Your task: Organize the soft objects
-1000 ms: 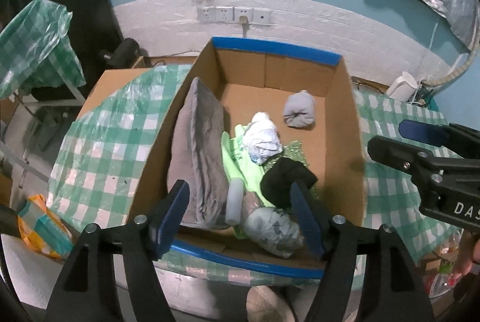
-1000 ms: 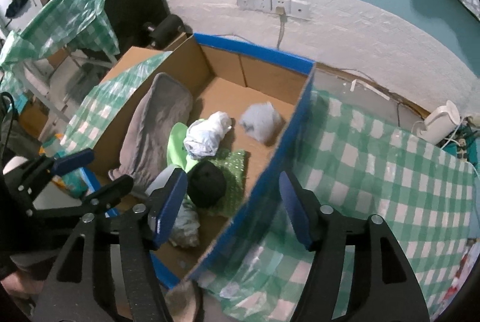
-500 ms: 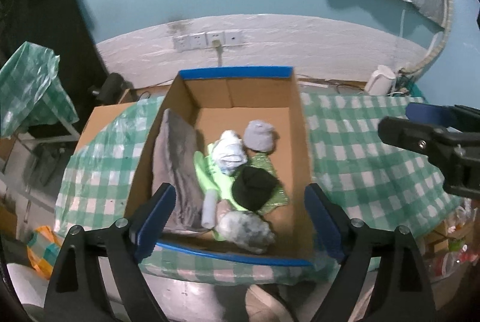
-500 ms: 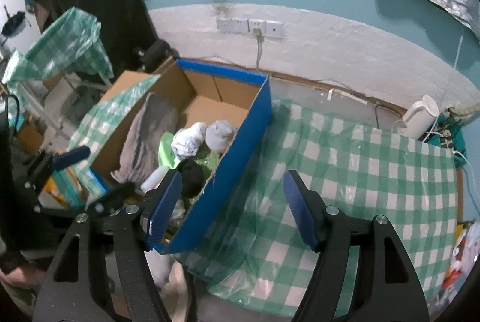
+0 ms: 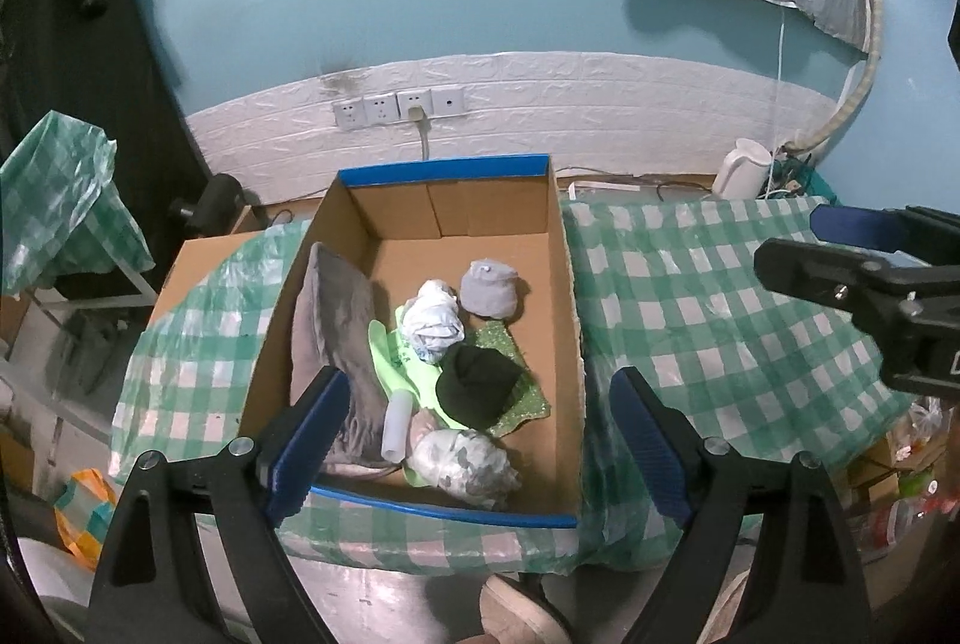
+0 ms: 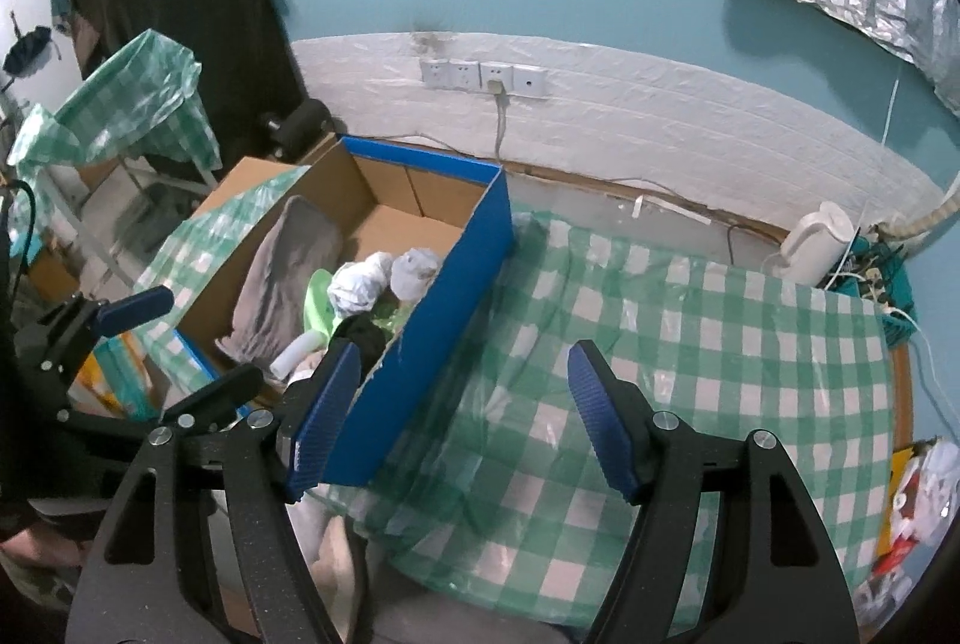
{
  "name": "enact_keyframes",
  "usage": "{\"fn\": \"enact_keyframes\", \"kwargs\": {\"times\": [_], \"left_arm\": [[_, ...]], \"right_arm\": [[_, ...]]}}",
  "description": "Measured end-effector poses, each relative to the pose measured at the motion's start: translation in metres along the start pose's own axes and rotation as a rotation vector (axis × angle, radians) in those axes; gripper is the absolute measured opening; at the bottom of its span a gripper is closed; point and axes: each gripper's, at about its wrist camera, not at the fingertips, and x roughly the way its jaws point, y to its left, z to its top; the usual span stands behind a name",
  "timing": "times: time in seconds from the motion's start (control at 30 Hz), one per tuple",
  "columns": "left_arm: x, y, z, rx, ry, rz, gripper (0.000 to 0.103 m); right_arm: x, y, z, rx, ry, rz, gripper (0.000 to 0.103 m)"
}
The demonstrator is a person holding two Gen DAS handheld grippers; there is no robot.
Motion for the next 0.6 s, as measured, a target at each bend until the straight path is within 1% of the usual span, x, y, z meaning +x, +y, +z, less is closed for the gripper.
{"fn": "enact_keyframes", "kwargs": {"times": [0.13, 0.37, 0.6], "left_arm": [[0.0044, -0.0011, -0.0002, -0.009, 0.022, -0.010, 0.093], [0.0061, -0.0017, 0.0007, -0.014, 0.029, -0.004, 0.093], [0.0097, -0.0031, -0.0005, -0.012, 0.054, -0.030, 0.093]], "right_arm": [[-0.0003, -0.0027, 0.0004, 0.017, -0.007, 0.011, 0.072], [0.0047, -0.0050, -0.0036, 0.031, 0.012, 0.018, 0.072], [0.0049, -0.0045, -0.0048, 0.032, 0.011, 0.021, 0.072]]}}
